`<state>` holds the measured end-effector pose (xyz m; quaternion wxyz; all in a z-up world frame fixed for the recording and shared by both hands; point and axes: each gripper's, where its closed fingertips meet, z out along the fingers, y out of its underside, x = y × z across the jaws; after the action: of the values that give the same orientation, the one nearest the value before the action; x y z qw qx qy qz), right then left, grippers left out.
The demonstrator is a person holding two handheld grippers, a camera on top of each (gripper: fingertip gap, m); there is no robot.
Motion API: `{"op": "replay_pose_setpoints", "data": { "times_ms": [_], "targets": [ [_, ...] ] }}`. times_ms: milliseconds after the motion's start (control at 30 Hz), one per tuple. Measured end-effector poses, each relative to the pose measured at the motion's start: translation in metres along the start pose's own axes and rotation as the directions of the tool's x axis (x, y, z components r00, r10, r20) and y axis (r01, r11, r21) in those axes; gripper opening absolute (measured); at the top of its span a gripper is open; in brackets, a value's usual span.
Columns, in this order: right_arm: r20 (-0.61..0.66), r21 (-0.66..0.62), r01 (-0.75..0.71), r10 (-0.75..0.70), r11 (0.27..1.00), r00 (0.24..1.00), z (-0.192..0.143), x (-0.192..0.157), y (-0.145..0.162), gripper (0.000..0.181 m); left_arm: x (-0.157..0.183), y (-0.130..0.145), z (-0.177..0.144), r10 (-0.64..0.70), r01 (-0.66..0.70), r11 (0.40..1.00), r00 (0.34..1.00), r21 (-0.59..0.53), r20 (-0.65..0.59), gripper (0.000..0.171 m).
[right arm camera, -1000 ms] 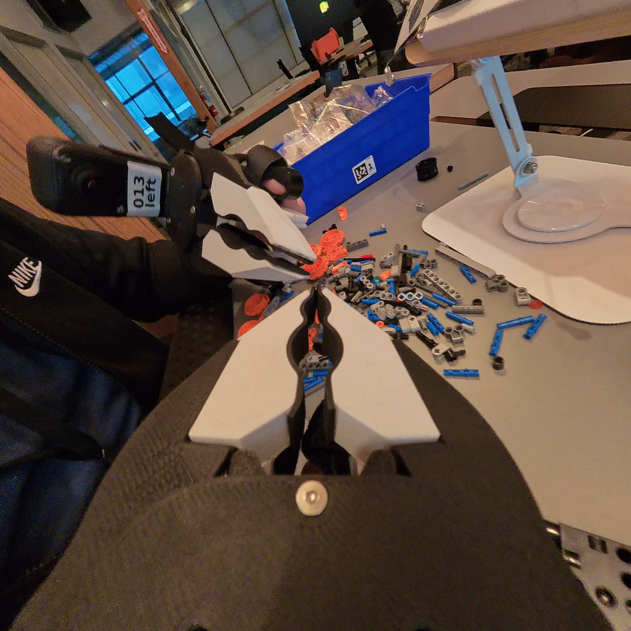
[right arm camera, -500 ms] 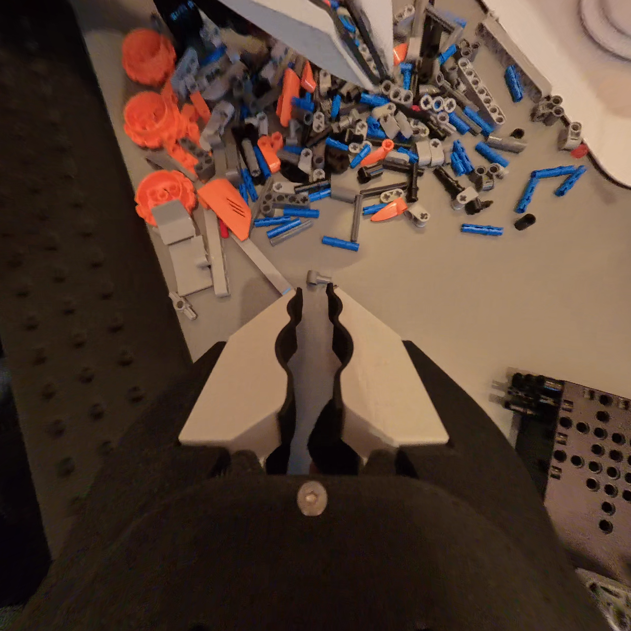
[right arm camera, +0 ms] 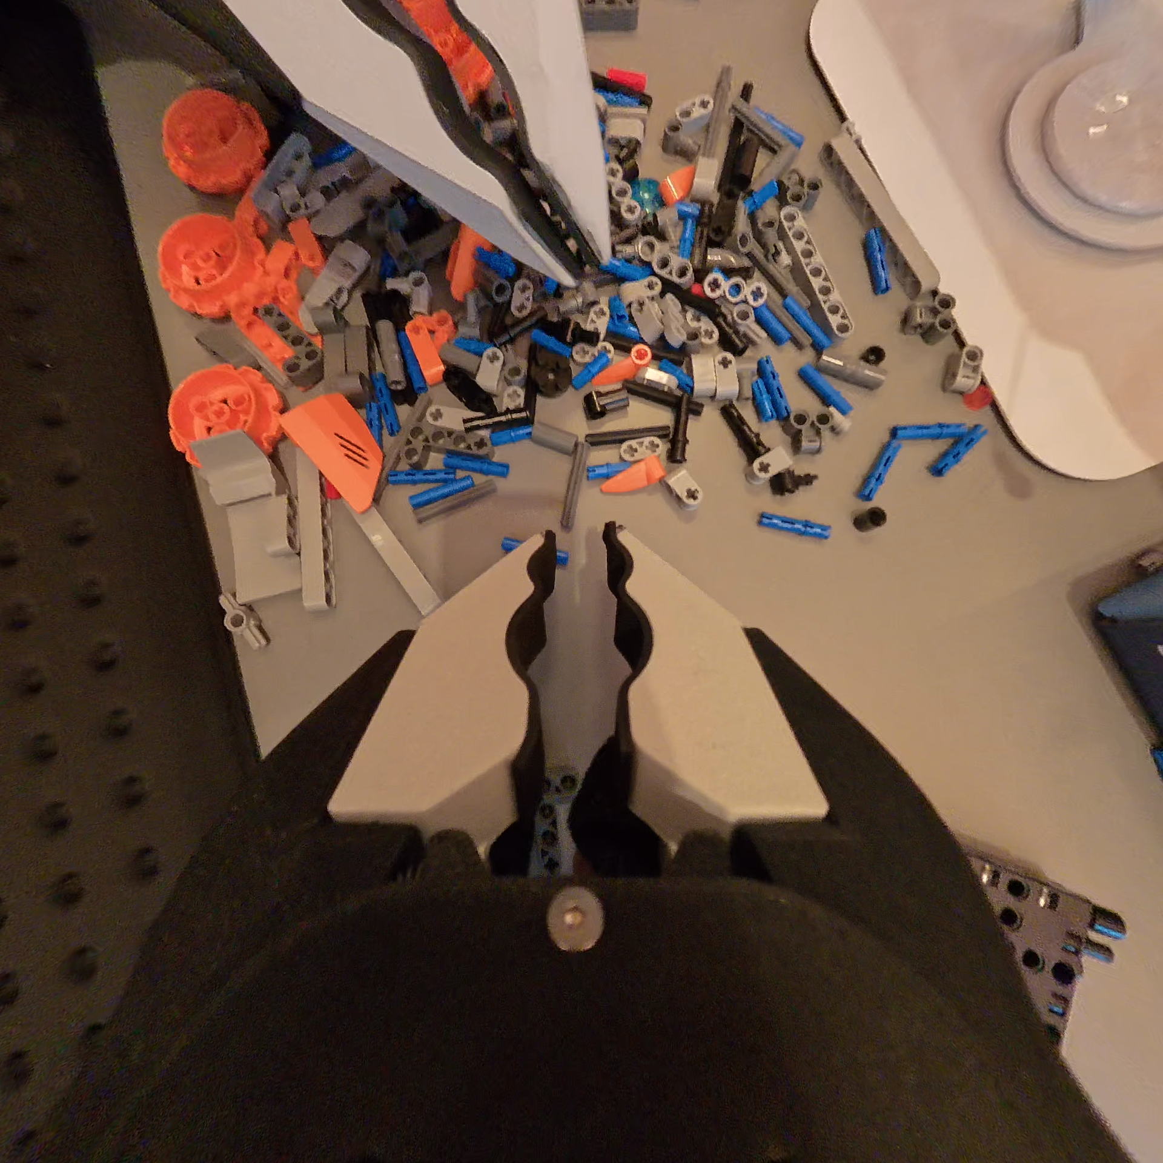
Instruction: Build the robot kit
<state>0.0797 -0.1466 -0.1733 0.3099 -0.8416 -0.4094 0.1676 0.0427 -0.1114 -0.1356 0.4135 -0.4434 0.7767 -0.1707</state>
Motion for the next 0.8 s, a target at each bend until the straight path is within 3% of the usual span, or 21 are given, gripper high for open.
{"op": "replay_pose_setpoints", "data": {
  "times_ms": [267, 800],
  "targets": [
    [0.025, 0.005, -0.014, 0.014, 1.000, 1.000, 0.012, -0.001, -0.014, 0.013, -0.002, 0.013, 0.001, -0.015, 0.015, 0.999, 1.000, -0.048, -0.007, 0.000],
    [-0.004, -0.052, -0.174, 0.174, 0.983, 0.985, 0.031, 0.012, -0.007, 0.010, -0.002, 0.015, 0.002, -0.014, 0.014, 0.998, 1.000, -0.055, -0.005, 0.001]
  ]
}}
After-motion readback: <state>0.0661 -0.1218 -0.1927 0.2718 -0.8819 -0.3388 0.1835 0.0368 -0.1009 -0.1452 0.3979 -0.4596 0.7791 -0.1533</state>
